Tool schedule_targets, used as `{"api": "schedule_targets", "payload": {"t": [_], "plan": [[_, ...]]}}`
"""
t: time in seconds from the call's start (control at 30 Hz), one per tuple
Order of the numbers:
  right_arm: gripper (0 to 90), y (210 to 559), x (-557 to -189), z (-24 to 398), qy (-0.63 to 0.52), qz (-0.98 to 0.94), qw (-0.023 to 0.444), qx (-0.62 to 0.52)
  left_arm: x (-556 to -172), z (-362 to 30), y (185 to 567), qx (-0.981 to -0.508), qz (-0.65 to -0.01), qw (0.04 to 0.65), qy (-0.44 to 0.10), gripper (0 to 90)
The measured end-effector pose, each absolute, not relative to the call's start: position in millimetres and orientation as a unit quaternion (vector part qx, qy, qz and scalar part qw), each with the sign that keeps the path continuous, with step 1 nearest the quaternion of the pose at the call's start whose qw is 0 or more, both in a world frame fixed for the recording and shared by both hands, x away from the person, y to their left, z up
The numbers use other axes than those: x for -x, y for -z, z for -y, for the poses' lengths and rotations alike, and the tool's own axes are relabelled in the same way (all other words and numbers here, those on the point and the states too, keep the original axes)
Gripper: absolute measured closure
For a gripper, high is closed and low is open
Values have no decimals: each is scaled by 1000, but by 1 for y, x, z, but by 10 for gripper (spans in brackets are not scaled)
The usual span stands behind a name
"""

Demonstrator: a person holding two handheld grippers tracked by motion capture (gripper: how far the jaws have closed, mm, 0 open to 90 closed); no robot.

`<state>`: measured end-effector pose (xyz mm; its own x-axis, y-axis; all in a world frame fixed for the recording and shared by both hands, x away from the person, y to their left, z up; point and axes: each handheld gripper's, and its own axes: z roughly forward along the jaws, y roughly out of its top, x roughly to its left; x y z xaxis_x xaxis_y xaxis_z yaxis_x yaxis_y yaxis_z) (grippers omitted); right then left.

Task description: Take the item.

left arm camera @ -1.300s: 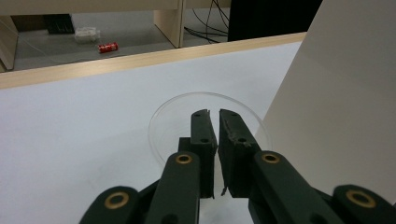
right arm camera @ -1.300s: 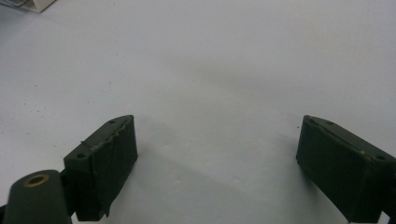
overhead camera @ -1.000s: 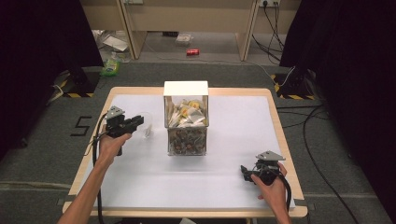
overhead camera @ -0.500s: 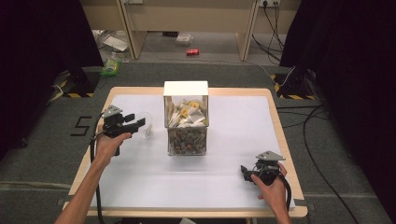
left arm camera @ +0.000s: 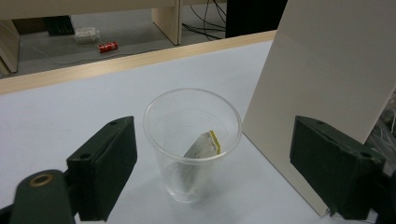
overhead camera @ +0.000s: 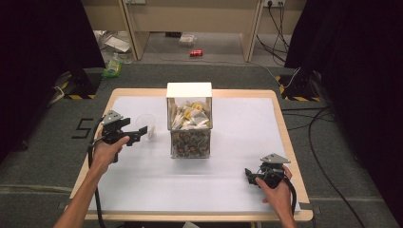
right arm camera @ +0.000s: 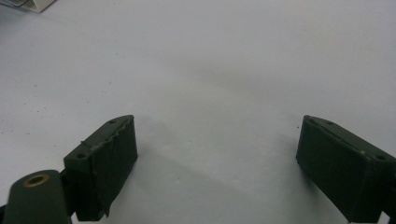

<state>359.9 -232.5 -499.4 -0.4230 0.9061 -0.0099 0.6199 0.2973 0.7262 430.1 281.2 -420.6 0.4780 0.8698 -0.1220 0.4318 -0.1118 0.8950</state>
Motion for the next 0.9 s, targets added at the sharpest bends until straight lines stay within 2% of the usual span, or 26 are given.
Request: {"api": "schedule_targets", "payload": {"t": [0.9], "plan": [[129, 499, -360, 232, -331, -776, 217, -491, -398, -283, 439, -725, -451, 480, -202, 146]]}}
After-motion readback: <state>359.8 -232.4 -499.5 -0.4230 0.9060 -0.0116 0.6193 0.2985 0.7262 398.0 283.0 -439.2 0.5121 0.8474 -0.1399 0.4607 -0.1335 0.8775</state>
